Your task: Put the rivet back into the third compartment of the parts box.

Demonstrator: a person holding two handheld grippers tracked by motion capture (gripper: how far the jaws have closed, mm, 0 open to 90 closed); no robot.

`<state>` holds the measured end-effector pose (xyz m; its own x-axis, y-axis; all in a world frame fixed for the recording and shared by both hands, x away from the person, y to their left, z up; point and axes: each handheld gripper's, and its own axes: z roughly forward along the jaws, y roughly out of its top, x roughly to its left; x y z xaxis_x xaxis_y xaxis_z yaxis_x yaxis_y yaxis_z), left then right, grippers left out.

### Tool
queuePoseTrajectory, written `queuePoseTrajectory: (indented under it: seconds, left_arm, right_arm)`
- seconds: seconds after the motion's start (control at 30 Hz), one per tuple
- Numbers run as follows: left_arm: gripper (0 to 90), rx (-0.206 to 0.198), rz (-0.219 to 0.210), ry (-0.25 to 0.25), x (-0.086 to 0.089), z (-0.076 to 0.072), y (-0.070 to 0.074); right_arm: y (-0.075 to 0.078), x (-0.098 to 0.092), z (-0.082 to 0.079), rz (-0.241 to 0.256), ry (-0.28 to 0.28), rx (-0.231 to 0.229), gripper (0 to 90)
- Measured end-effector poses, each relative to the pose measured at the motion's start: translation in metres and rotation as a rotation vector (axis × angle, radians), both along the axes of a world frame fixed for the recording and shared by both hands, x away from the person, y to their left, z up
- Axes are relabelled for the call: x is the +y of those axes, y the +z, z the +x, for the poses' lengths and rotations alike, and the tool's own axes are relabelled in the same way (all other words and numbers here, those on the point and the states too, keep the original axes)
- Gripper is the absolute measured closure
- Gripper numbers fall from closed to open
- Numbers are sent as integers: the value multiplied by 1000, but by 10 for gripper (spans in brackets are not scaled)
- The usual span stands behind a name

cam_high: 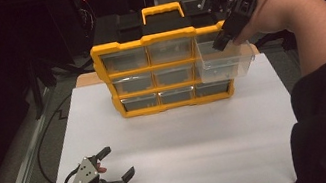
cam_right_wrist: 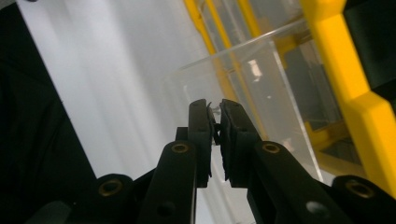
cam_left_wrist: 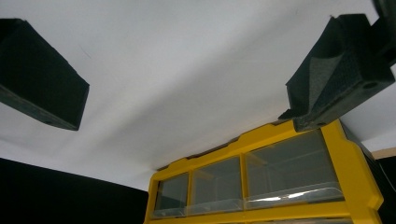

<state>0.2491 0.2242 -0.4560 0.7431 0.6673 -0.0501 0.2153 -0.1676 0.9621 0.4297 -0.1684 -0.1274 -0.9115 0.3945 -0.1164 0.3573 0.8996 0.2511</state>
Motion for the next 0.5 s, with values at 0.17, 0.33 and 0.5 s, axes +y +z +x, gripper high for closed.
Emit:
queuePoseTrajectory:
  seconds: [0.17, 0.33, 0.5]
  left_arm:
    - [3, 0, 1, -5, 0, 0, 0]
    - [3, -2, -1, -5, 0, -1, 0]
    - [3, -2, -2, -5, 1, -1, 0]
  right_arm:
    - [-13, 0, 12, -20, -21, 15, 841]
    - [-21, 1, 16, -27, -6, 43, 836]
    - [-8, -2, 13, 22, -53, -10, 445]
